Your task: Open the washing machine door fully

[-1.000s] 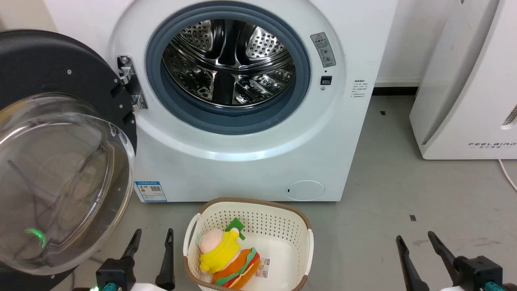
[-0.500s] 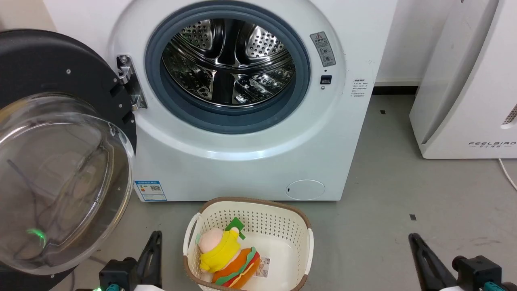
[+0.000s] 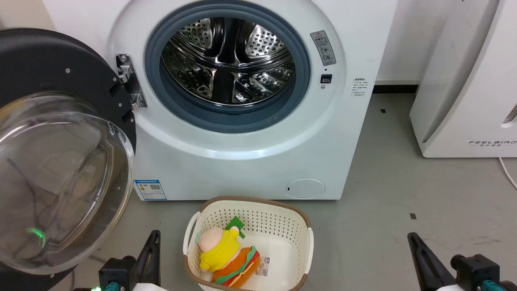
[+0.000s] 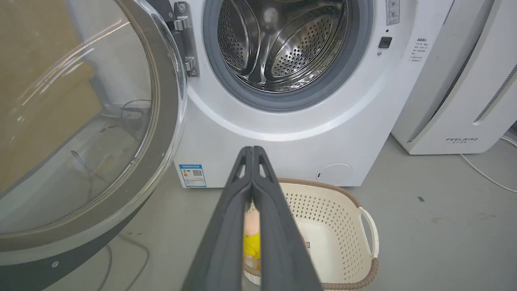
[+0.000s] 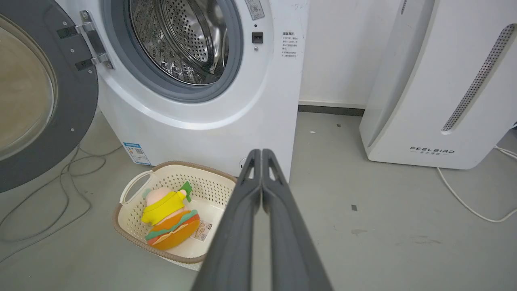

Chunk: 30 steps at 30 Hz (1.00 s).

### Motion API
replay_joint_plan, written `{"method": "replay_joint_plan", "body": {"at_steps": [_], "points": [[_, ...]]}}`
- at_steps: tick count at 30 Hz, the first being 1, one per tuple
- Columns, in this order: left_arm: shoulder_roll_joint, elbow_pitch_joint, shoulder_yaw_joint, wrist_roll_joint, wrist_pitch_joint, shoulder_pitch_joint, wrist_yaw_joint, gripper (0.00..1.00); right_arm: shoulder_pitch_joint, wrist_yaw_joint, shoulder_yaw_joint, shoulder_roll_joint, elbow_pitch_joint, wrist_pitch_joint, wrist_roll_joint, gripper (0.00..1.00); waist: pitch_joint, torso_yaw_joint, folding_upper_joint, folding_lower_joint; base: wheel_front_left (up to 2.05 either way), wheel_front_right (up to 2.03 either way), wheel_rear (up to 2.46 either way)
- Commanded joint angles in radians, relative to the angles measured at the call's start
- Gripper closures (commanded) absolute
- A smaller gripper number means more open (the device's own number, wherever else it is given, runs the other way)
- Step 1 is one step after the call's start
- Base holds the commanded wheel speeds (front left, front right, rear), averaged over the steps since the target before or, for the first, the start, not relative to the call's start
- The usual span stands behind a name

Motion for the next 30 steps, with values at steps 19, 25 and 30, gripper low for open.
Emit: {"method": "replay_joint_plan", "body": {"at_steps": [19,25,30], "points": [[-0.018,-0.017,0.018,0.036,0.023,-0.027,-0.015,1.0,-0.045,0.0,0.006,0.001,0.018,-0.007,-0.021,1.0,0.005,-0.003,0.0,0.0,0.0,0.0,0.0],[-0.023,-0.021,0.023,0.045,0.03,-0.032,-0.018,1.0,-0.054,0.0,0.007,0.001,0.023,-0.008,-0.025,1.0,0.006,-0.003,0.0,0.0,0.0,0.0,0.0],[-0.027,-0.024,0.028,0.053,0.035,-0.035,-0.02,1.0,-0.061,0.0,0.009,0.001,0.027,-0.009,-0.028,1.0,0.008,-0.004,0.0,0.0,0.0,0.0,0.0]]}}
